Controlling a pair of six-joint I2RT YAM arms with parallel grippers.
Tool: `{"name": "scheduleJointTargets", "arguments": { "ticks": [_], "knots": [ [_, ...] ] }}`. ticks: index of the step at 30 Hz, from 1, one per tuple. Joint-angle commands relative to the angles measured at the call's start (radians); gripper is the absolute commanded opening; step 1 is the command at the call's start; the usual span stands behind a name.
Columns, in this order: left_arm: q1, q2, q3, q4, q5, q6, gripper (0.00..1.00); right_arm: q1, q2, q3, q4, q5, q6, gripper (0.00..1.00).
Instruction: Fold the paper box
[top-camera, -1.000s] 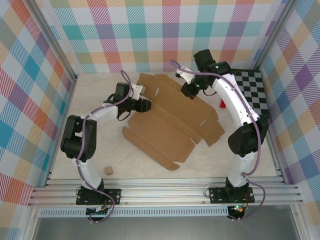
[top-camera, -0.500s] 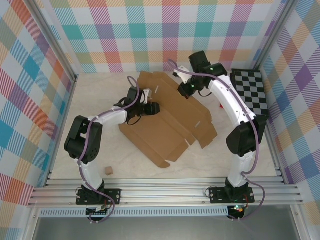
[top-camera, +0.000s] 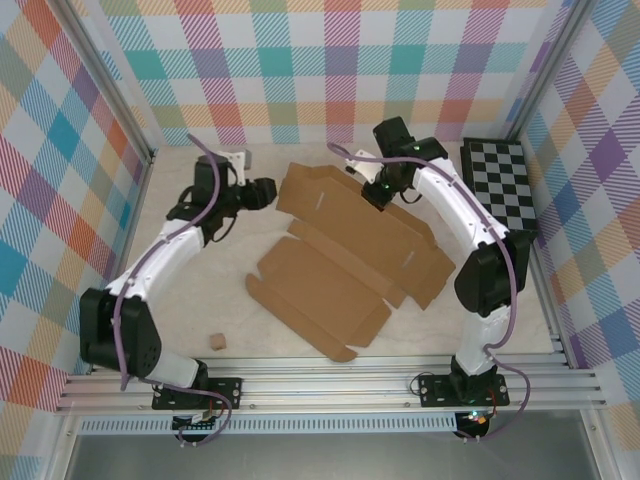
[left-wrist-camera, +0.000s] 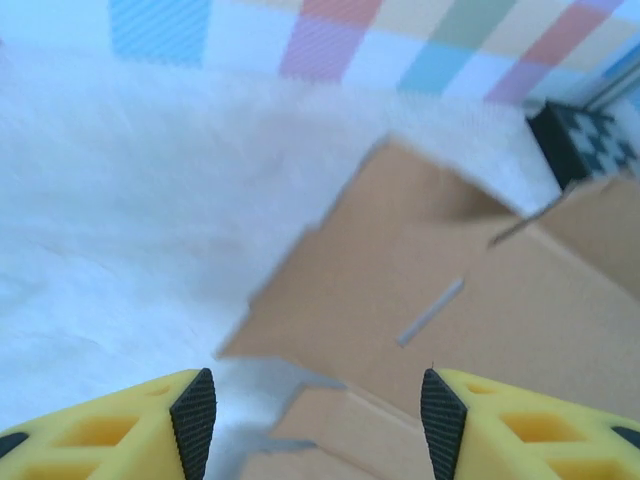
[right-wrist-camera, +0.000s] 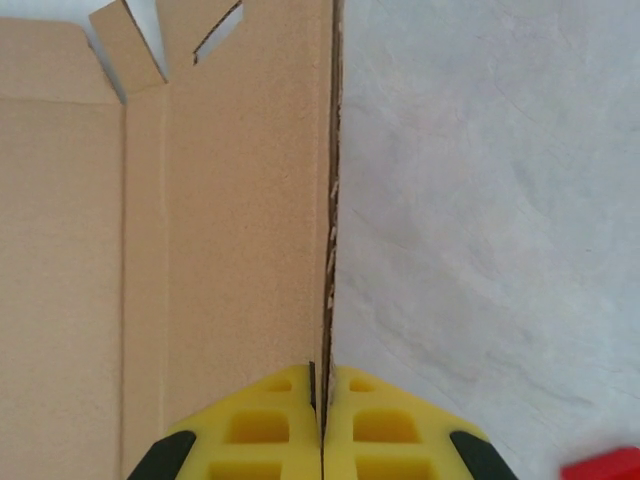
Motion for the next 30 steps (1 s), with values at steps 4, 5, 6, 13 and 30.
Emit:
{"name": "scheduleJointTargets", "arguments": {
  "ticks": [4,5,6,13,30],
  "knots": [
    [0.033,0.051,-0.044,0.048,0.064,0.209,0.59,0.028,-0.084,-0.065,0.078,0.110,-0.274,0.00],
    [0.038,0.055,-0.067,0.094,0.101,0.237,0.58,0.033,-0.088,-0.075,0.094,0.124,-0.293,0.00],
    [0.043,0.062,-0.083,0.130,0.144,0.277,0.58,0.037,-0.090,-0.084,0.111,0.138,-0.309,0.00],
    [0.117,0.099,-0.113,0.148,0.282,0.556,0.53,0.063,-0.170,-0.248,0.266,0.192,-0.451,0.00],
    [0.066,0.107,-0.266,0.225,0.424,0.603,0.53,0.122,-0.410,-0.741,0.913,0.231,-0.799,0.00]
  ]
}}
